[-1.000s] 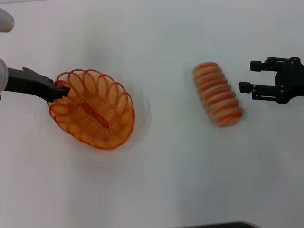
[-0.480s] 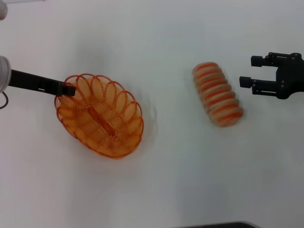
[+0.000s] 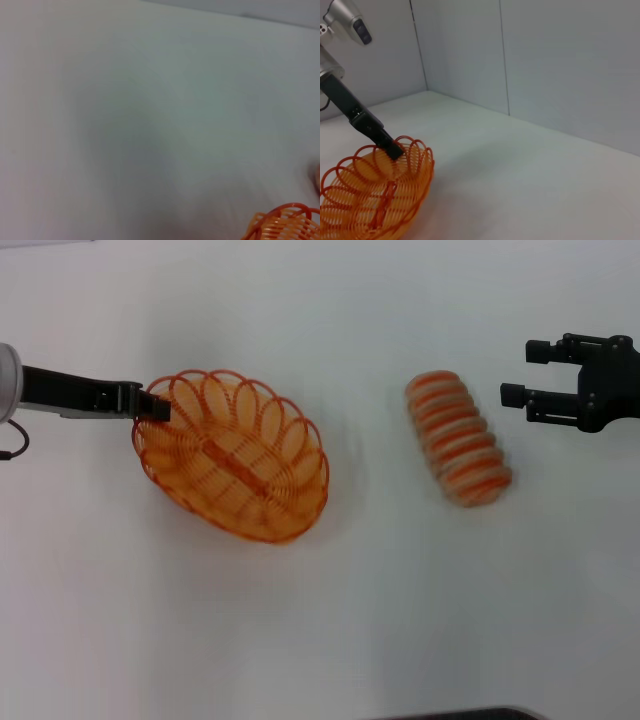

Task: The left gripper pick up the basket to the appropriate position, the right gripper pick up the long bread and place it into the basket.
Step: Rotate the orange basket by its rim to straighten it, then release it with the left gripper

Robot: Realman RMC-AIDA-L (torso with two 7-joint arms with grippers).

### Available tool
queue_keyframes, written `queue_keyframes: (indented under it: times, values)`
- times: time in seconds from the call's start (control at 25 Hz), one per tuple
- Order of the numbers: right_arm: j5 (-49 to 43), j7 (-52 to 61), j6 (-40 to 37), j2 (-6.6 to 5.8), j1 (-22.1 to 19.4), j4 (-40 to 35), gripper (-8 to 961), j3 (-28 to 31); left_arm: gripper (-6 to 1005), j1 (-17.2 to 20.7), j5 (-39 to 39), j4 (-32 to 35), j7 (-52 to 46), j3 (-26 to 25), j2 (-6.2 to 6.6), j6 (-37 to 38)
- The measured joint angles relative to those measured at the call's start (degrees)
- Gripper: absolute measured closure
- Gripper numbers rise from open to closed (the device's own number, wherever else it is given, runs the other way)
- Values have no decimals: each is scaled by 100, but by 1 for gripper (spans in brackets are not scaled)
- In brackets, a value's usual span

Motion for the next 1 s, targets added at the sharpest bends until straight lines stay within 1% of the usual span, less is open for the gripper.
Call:
queue_keyframes:
  times: [0.32,0.4,0.44,0.48,0.72,0.84,1.0]
  values:
    - [11,7,4,24,57,-4,222,251,900,110,-107,-3,-428,-336,-52,-31]
    - [11,-2,-1,37,76,-5,222,321,901,168,-129,21,-455,-367,-110,-83]
    - [11,-5,0,48,85,-5,222,353,901,220,-188,37,-462,-375,-164,-143]
    - [11,-9,2,60,96,-5,221,383,901,220,-188,37,-462,-375,-164,-143]
    - [11,-25,17,110,146,-2,220,559,901,454,-822,-117,-465,-282,-233,-467]
    - [40,-26,24,132,153,2,220,627,901,601,-1071,-185,-505,-53,-237,-751]
    - [184,-32,50,140,152,19,220,654,902,731,-1124,-216,-634,194,-239,-1095]
